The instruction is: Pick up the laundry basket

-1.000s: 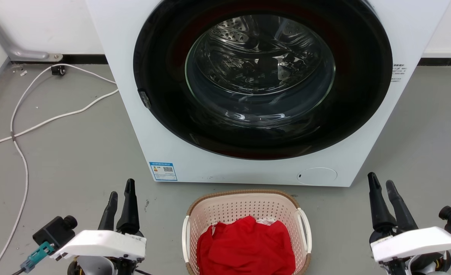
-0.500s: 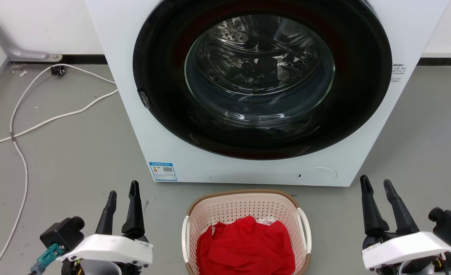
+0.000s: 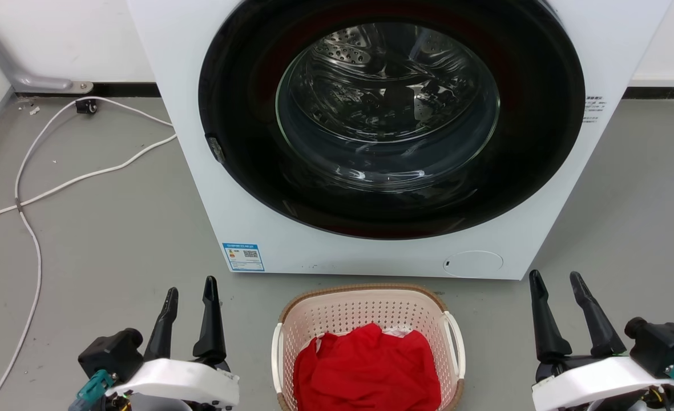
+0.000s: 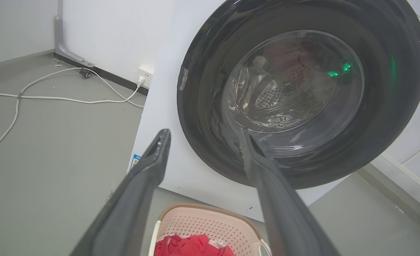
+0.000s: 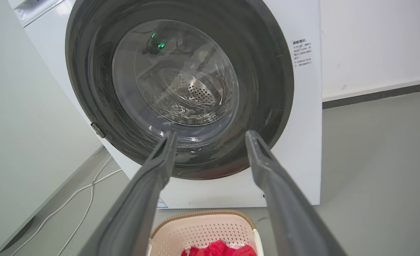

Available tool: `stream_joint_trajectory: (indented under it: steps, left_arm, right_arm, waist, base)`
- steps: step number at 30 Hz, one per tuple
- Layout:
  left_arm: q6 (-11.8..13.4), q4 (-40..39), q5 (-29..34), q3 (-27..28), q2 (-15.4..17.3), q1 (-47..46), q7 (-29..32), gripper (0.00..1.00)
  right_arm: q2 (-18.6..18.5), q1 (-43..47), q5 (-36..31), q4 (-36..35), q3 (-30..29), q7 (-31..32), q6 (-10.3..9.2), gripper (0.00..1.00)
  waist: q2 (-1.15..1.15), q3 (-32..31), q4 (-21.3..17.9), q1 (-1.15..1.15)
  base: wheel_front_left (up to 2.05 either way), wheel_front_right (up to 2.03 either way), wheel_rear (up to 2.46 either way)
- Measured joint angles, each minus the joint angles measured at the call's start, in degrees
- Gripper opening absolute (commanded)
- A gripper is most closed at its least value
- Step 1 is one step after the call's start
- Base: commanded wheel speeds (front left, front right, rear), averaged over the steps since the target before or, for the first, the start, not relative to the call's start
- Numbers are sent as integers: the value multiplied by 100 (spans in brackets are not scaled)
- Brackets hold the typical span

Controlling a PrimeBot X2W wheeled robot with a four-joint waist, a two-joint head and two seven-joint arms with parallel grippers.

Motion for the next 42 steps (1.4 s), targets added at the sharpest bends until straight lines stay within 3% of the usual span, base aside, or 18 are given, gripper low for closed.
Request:
stream_joint_trajectory:
  steps: [42]
  left_arm:
    - [259, -25, 1956, -183, 3, 229, -516, 100]
  right_arm:
    - [0, 249, -2239, -32, 71, -511, 1, 100]
  waist:
    - [0, -13, -28, 0]
  base:
    - [0, 0, 0]
